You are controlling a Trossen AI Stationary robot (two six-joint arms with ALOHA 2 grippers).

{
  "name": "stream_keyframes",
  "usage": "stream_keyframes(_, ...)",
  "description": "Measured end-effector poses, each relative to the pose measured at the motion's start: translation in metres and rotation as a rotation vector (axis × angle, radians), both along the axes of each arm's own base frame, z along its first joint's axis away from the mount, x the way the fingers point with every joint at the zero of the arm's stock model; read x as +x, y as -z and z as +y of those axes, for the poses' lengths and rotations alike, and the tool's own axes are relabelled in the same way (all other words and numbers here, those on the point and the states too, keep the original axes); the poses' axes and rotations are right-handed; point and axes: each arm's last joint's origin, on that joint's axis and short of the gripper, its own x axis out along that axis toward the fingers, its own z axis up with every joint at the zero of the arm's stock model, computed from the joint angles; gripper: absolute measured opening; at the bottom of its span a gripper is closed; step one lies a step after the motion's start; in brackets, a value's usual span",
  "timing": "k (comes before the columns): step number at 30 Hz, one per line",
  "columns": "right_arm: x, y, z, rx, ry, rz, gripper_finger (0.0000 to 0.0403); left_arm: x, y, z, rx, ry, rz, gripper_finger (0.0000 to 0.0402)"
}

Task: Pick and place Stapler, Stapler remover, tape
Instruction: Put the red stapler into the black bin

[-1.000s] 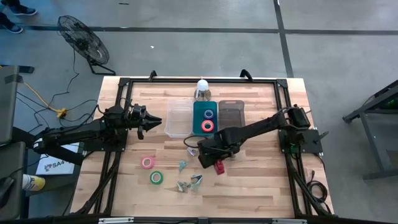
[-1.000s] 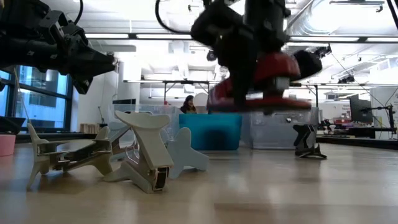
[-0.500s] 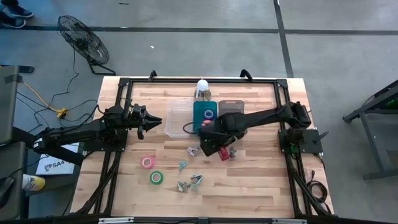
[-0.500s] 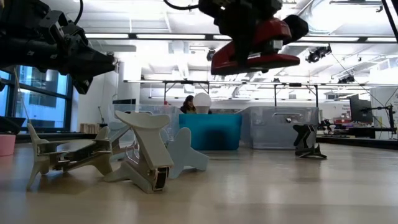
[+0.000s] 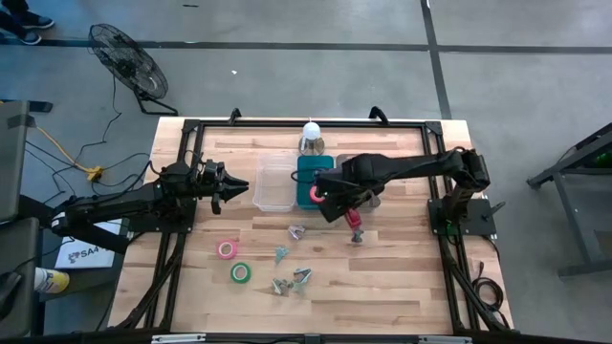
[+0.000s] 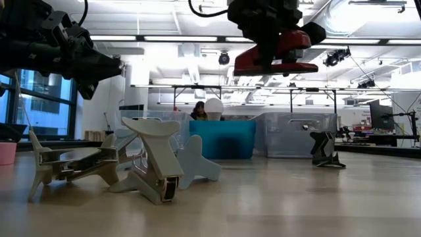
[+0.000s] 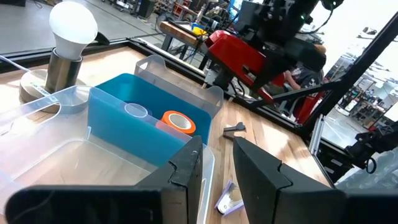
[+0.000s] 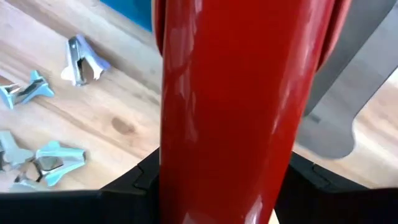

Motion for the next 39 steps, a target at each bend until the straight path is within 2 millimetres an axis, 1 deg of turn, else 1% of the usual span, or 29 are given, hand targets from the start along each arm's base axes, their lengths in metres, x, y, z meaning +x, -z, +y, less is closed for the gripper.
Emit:
stream_keyframes(8,-0.005,-0.002,-0.023,-0.02,-0.055,0.012,0.019,0.0,0.0,0.0,0.0,0.0,0.0,0.0089)
stream_keyframes(12,-0.006,-0.002,-0.034,0.005,-0.076,0.012,0.019,0.0,0.0,0.0,0.0,0.0,0.0,0.0089)
stream_keyframes(23,-0.015,-0.002,-0.074,0.169,-0.078,-0.001,0.019,0.0,0.0,0.0,0.0,0.0,0.0,0.0089)
stream_keyframes(30,-0.027,-0.002,-0.096,0.199,-0.066,0.045,0.019,0.0,0.0,0.0,0.0,0.0,0.0,0.0089)
stream_keyframes(35,-0.038,0.011,-0.107,0.229,-0.078,0.074,0.019,0.0,0.0,0.0,0.0,0.0,-0.001,0.0089)
stream_keyframes(39,-0.051,0.02,-0.112,0.242,-0.081,0.044,0.019,0.0,0.0,0.0,0.0,0.0,0.0,0.0089)
